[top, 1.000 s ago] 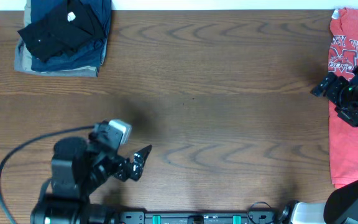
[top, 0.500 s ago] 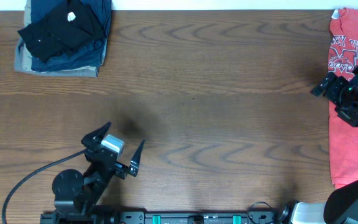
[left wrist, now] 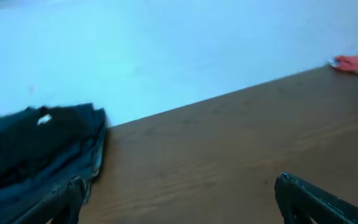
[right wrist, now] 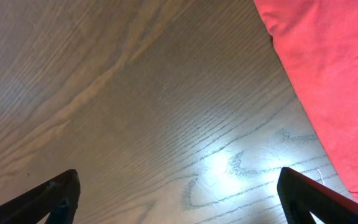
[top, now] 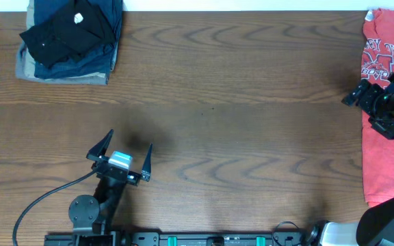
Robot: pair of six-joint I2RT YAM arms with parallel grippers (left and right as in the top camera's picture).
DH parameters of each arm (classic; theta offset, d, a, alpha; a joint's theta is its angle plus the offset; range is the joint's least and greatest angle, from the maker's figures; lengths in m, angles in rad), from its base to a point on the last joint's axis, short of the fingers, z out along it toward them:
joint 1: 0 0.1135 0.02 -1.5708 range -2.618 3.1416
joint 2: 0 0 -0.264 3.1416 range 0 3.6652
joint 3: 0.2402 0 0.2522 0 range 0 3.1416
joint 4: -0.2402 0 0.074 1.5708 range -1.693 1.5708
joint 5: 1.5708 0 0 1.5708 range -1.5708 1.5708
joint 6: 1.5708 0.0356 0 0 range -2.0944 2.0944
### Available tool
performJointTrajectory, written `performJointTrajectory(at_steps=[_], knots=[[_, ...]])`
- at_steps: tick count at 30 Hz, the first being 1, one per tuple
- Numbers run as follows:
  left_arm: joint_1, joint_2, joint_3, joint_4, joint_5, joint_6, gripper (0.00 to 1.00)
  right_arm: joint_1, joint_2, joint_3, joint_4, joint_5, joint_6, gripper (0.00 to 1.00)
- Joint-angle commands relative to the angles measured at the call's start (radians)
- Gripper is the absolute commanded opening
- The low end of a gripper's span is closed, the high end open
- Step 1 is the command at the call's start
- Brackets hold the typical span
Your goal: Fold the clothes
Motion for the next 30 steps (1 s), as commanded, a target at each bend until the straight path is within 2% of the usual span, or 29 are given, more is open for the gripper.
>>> performJointTrajectory(at_steps=[1,3,8,13,30], knots=[[0.005,-0.010,-0.050,0.040,-0.086,-0.107,0.98,-0.007,-0.017,0.002,0.000,0.006,0.010,0.99],[0.005,-0.010,-0.053,0.007,-0.115,-0.116,0.98,-0.007,-0.017,0.002,0.000,0.006,0.010,0.99],[0.005,-0.010,-0.053,-0.071,-0.272,-0.232,0.98,-0.007,-0.017,0.002,0.000,0.006,0.010,0.99],[0.005,-0.010,-0.053,-0.118,-0.368,-0.249,0.98,-0.007,-0.017,0.002,0.000,0.006,0.010,0.99],[0.005,-0.007,-0.052,-0.119,-0.373,-0.231,0.98,-0.007,-0.017,0.002,-0.001,0.006,0.010,0.99]])
